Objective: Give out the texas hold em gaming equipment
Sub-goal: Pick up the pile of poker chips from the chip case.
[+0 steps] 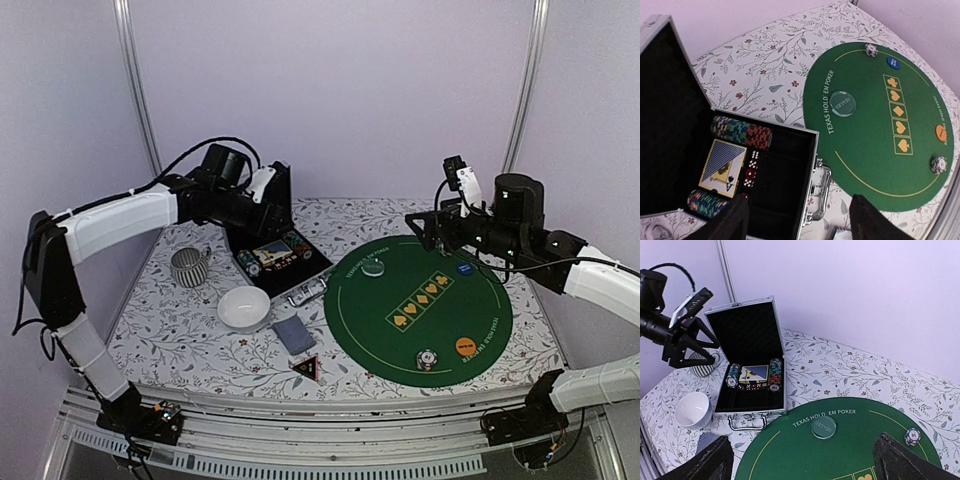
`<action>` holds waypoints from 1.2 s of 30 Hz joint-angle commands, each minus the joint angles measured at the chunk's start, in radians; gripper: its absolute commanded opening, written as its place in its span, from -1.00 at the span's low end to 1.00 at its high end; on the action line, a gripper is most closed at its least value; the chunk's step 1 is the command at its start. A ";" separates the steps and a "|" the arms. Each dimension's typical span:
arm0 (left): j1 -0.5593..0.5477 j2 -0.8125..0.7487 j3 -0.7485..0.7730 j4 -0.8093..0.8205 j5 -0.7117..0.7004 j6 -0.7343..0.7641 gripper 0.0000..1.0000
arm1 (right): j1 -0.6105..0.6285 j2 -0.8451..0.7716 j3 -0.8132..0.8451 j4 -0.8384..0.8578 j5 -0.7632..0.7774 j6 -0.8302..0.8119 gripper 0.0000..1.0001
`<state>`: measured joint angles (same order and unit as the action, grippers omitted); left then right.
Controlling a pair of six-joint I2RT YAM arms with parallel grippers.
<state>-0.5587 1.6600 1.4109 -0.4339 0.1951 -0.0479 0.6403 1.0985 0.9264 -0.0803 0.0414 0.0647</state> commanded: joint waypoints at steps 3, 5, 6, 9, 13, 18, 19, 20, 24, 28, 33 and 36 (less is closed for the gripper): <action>-0.069 0.307 0.271 -0.145 -0.193 0.069 0.24 | -0.024 0.015 -0.035 0.040 -0.038 -0.040 0.98; -0.085 0.413 0.361 -0.188 -0.249 0.086 0.22 | -0.030 0.016 -0.039 0.040 -0.041 -0.045 0.98; -0.091 0.455 0.401 -0.208 -0.274 0.091 0.20 | -0.032 0.016 -0.040 0.040 -0.043 -0.047 0.98; -0.095 0.556 0.509 -0.259 -0.337 0.084 0.17 | -0.036 0.015 -0.044 0.040 -0.054 -0.049 0.98; -0.099 0.642 0.586 -0.264 -0.365 0.091 0.16 | -0.042 0.020 -0.052 0.039 -0.068 -0.049 0.98; -0.101 0.709 0.638 -0.272 -0.391 0.105 0.11 | -0.045 0.025 -0.058 0.040 -0.075 -0.043 0.98; -0.101 0.723 0.651 -0.280 -0.395 0.106 0.11 | -0.045 0.023 -0.060 0.040 -0.074 -0.044 0.98; -0.101 0.736 0.666 -0.289 -0.404 0.108 0.10 | -0.046 0.022 -0.061 0.040 -0.074 -0.045 0.98; -0.101 0.783 0.736 -0.314 -0.434 0.116 0.04 | -0.050 0.021 -0.060 0.039 -0.079 -0.044 0.98; -0.100 0.823 0.795 -0.348 -0.420 0.126 0.03 | -0.051 0.024 -0.061 0.038 -0.083 -0.041 0.98; -0.098 0.892 0.890 -0.423 -0.405 0.128 -0.01 | -0.052 0.026 -0.060 0.034 -0.086 -0.039 0.98; -0.096 0.916 0.917 -0.448 -0.395 0.133 -0.07 | -0.053 0.026 -0.061 0.033 -0.086 -0.037 0.98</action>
<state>-0.6479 2.5336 2.2868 -0.8074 -0.2188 0.0711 0.5945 1.1172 0.8745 -0.0593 -0.0364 0.0250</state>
